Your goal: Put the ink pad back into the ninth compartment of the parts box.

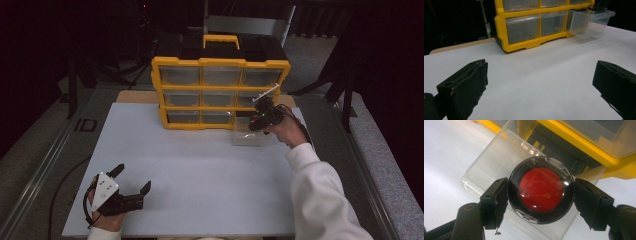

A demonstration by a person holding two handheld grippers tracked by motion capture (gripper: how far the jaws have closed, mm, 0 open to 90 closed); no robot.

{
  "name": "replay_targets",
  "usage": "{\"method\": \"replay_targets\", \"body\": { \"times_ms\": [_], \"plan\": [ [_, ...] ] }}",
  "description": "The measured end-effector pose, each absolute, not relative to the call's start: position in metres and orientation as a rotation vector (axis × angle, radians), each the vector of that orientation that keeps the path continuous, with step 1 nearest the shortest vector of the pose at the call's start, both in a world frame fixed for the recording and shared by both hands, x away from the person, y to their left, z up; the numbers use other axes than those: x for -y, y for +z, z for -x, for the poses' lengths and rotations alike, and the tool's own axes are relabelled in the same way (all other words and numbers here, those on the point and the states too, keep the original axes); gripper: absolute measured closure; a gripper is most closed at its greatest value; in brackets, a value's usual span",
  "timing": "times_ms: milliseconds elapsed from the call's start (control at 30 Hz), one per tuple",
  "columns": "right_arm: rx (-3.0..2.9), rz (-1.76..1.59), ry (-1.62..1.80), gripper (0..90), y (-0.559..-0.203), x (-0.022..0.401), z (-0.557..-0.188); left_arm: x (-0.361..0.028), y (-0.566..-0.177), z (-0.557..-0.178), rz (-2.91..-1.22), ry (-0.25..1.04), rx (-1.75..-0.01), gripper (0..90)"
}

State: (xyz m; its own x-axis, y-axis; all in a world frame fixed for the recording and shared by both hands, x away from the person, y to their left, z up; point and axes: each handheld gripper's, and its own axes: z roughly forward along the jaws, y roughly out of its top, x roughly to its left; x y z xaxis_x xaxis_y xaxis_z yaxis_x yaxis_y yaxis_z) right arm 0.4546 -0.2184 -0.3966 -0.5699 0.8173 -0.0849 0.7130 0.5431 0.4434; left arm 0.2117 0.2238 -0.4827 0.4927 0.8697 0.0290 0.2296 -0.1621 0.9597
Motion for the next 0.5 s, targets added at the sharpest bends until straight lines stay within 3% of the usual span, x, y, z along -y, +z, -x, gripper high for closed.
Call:
{"method": "replay_targets", "body": {
  "times_ms": [100,200,500],
  "plan": [
    [-2.493,-1.282,0.532,27.4,-0.3979,0.2187,-0.4549,-0.2239,-0.4826,-0.2116,-1.673,0.751,-0.950,0.0],
    [-2.455,-1.297,0.532,12.2,-0.3968,0.2192,-0.4553,-0.2239,-0.4826,-0.2116,-1.671,0.749,-0.950,0.0],
    [-2.421,-1.274,0.567,9.4,-0.3908,0.2250,-0.4499,-0.2238,-0.4825,-0.2115,-1.672,0.751,-0.951,0.0]
  ]
}}
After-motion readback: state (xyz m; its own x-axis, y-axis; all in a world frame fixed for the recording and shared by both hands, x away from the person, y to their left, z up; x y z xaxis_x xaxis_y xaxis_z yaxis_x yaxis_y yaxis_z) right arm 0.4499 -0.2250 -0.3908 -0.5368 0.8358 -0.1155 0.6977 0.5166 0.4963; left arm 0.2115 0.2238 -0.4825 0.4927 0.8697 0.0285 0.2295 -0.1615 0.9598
